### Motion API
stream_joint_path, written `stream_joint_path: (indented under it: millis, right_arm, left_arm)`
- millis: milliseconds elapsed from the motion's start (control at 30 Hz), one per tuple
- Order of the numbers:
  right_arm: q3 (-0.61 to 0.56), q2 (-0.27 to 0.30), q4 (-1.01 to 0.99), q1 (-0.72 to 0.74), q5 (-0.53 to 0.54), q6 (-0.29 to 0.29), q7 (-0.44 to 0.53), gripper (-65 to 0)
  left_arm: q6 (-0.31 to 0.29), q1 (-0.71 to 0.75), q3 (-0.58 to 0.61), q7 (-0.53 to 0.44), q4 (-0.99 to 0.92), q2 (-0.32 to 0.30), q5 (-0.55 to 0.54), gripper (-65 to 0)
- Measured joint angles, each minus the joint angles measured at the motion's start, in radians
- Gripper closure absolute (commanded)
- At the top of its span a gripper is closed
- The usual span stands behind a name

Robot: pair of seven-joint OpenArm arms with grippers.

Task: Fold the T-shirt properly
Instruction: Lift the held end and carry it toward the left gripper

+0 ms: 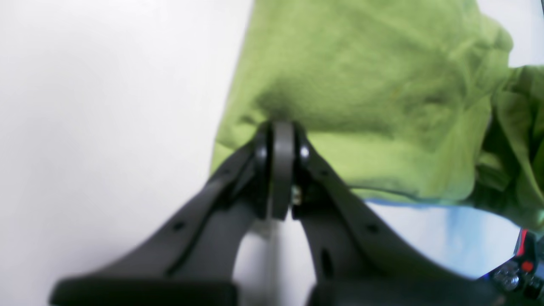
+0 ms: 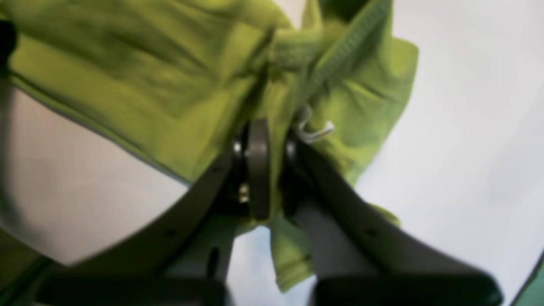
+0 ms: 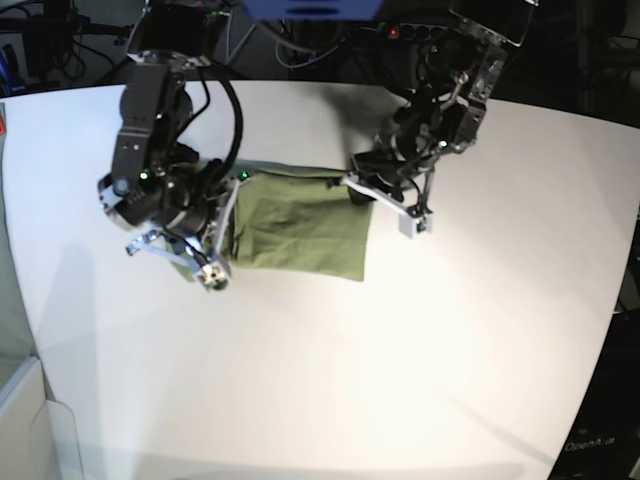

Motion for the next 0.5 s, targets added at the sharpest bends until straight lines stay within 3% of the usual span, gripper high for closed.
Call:
stream_joint_path:
  millis: [400,500]
  right_arm:
    - [-0.199,-0.008,0.0,-0.009,0.008,0.0,0.004,-1.5]
    - [-0.24,-0.006,-0.001,-0.006,0.131,0.0,0.042,-2.0]
  left_arm:
    - [0.019,-0.01,-0.001,-0.005,-0.008,0.031,0.029,-2.2]
    - [0.018,-0.007,-0.001,-0.009,-0.008,0.031,0.029,-2.2]
